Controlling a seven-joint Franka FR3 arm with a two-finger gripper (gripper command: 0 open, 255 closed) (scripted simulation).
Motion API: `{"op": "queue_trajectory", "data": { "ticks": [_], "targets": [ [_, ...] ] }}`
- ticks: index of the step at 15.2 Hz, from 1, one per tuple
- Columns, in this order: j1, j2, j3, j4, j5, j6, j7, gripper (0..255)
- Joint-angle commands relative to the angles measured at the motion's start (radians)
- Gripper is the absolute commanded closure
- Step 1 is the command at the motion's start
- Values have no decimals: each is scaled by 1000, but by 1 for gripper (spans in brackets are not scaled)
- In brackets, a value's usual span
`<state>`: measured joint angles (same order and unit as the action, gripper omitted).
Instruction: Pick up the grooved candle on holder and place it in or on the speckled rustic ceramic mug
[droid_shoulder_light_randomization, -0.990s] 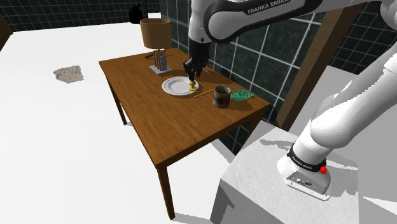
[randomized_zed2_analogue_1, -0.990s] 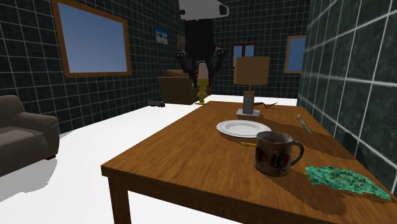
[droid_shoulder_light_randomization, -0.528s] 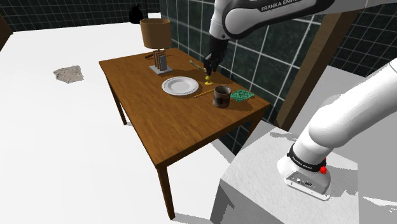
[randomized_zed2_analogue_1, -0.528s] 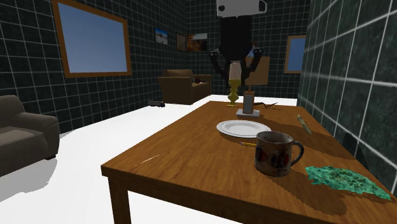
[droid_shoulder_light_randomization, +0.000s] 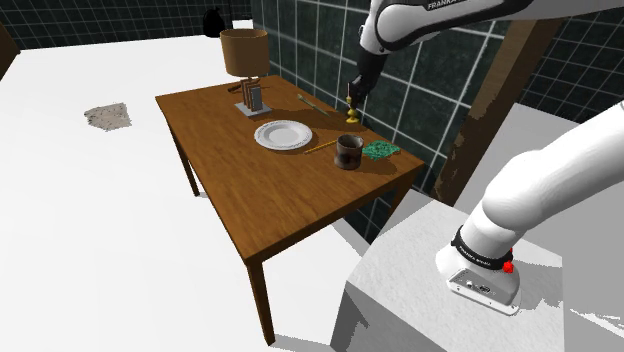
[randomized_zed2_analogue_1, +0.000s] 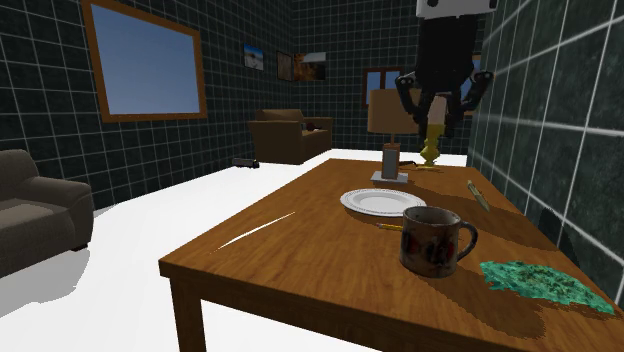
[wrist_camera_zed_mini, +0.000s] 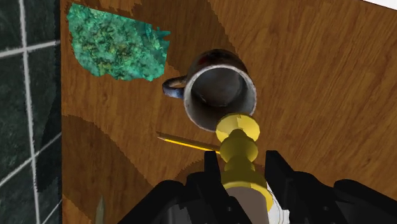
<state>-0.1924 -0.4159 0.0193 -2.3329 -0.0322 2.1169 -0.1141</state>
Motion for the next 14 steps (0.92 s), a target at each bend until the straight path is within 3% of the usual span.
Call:
{"op": "queue_trajectory", "data": {
  "ticks": [1, 14],
  "targets": [
    [-13, -7, -29, 8, -4, -14, -41, 255],
    [-14, 40, -29, -130, -8, 171, -35, 255]
  ]
}}
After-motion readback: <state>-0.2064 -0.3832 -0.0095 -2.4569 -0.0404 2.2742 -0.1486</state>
